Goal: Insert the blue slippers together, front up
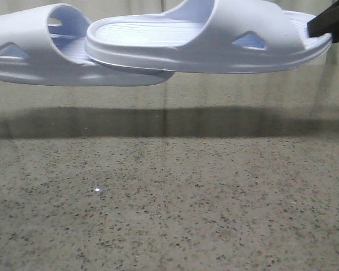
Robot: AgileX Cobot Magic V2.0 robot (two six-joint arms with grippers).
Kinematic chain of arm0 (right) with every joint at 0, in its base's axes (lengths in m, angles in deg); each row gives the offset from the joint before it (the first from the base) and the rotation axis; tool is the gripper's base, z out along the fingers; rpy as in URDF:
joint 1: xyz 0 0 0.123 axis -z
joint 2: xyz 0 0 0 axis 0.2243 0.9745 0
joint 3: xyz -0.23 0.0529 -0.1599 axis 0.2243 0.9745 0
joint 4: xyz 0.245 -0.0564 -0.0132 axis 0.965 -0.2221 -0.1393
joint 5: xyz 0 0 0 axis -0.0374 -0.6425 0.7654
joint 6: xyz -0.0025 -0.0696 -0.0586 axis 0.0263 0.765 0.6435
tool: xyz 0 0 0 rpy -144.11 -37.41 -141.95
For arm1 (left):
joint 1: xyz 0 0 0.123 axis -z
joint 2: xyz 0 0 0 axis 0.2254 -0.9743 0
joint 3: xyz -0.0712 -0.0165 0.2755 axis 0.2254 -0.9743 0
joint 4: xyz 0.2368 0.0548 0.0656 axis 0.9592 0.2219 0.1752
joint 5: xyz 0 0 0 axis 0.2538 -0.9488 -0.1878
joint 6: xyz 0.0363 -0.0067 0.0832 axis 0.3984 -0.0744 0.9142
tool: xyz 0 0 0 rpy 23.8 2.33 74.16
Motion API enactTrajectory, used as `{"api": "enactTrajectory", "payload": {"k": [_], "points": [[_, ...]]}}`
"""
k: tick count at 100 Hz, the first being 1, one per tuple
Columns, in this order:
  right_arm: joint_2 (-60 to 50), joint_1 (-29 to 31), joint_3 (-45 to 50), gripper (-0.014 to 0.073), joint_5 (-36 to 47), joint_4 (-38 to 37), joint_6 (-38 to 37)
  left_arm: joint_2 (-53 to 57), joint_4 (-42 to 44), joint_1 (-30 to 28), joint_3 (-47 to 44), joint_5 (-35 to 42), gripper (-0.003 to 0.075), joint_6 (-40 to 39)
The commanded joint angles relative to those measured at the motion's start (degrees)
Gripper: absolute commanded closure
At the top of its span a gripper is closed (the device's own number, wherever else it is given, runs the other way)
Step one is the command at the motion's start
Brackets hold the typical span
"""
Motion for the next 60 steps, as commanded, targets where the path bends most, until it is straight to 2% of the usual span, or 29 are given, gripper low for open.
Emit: {"api": "enactTrajectory", "payload": {"k": [1,35,60], "points": [[0.69,-1.24,-1.91,0.0701,-1.11,6.18,2.79,1.51,-4.82,1.35,1.57,-5.81,0.0705,0.04],[7.89,-6.55,-2.42,0.0701,-4.4,11.49,9.83,1.51,-5.47,4.73,1.57,-5.81,0.0705,0.04],[12.69,-10.95,-6.62,0.0701,-8.45,12.75,11.53,1.51,-6.71,5.96,1.57,-5.81,0.0705,0.11]]}}
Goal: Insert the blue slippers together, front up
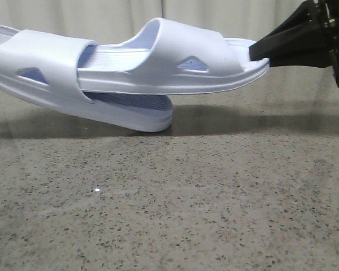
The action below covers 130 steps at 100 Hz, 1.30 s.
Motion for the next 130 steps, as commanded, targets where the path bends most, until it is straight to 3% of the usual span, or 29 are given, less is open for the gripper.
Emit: {"api": "enactTrajectory", "payload": {"k": [1,59,69,93,130], "points": [[-0.26,-2.02,-3.29,0.0701,-7.44,4.28,1.6,1.51,-5.24,1.04,1.57,-7.82,0.0705,-0.1],[4.25,-9.39,-9.95,0.07,-6.6,4.28,1.6,1.51,-5.78,1.04,1.57,-7.82,0.0705,0.04],[4.25,-8.04,-9.95,0.0684,-7.15,4.04,1.6,1.51,-5.78,1.04,1.57,-7.82,0.0705,0.04],[4.25,-1.63,-9.95,0.0503,-12.87,3.2,0.85,1.51,-6.06,0.91,1.57,-7.82,0.0705,0.04],[-0.68,9.3,-9.95,0.0501,-13.84,-2.35,-1.78,1.51,-7.64,0.91,1.57,-7.72,0.0705,0.51]]}}
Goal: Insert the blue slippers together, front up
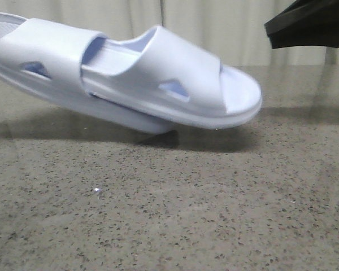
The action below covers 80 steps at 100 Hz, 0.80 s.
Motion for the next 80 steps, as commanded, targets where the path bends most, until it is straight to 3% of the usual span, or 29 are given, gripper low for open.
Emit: {"api": "enactTrajectory", "payload": {"k": [1,30,60,80], "points": [[-3.75,2.94,-1.7,0.0501,-7.27,2.0,-1.0,1.51,-5.15,0.33,1.57,-5.66,0.0705,0.29],[-7.74,6.72,-1.48,0.0505,-5.58,0.03,-3.41,1.51,-5.56,0.53,1.57,-2.84,0.0705,1.21],[-8.7,6.72,-1.34,0.0505,-5.58,-0.28,-3.65,-1.31,-5.18,7.47,0.89,11.88,0.0704,8.3],[-8.7,6.72,-1.21,0.0505,-5.58,-1.59,-3.63,-5.33,0.94,9.46,0.89,18.87,0.0702,10.59]]}}
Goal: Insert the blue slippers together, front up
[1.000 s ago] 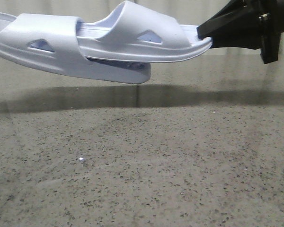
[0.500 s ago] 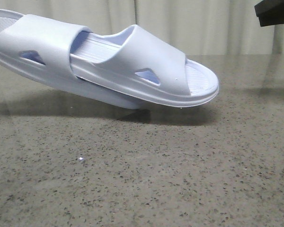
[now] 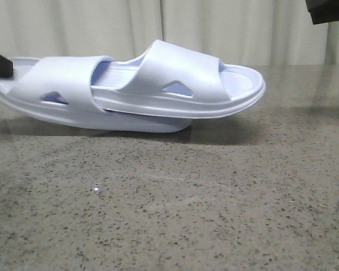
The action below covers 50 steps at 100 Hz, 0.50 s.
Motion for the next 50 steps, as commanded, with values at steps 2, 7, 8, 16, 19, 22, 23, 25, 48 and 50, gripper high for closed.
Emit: {"api": "enactTrajectory", "payload": {"k": [2,7,8,16,19,22,23,25,48,50], "points": [[-2.2,0.41,-1.21,0.0505,-5.34,2.56,0.13,-0.29,0.28,0.74,1.08,0.54,0.0699,1.38],[-2.2,0.41,-1.21,0.0505,-5.34,2.55,0.13,-1.05,0.68,0.74,1.08,0.54,0.0677,2.49],[-2.2,0.41,-1.21,0.0505,-5.34,2.55,0.13,-1.02,0.68,0.74,1.08,0.54,0.0666,2.63],[-2.2,0.41,-1.21,0.0505,-5.14,2.46,0.13,-1.32,0.8,0.74,1.08,0.66,0.0587,4.08],[-2.2,0.41,-1.21,0.0505,-5.11,2.32,0.13,-1.32,0.8,0.74,1.08,0.66,0.0552,4.08],[-2.2,0.41,-1.12,0.0505,-5.0,2.3,0.13,-1.32,0.8,0.74,1.19,0.82,0.0505,4.08],[-2.2,0.41,-1.12,0.0505,-4.9,2.14,0.13,-1.32,0.8,0.74,1.19,0.94,0.0496,4.08],[-2.2,0.41,-1.12,0.0505,-4.87,2.0,0.13,-1.32,0.92,0.64,1.29,1.05,0.0466,4.08],[-2.2,0.41,-1.12,0.0506,-4.04,1.38,0.13,0.38,1.31,0.64,1.8,0.27,0.0307,4.61],[-2.2,0.41,-1.12,0.0506,-3.99,1.4,0.13,0.88,1.43,0.64,1.8,0.15,0.0307,5.12]]}}
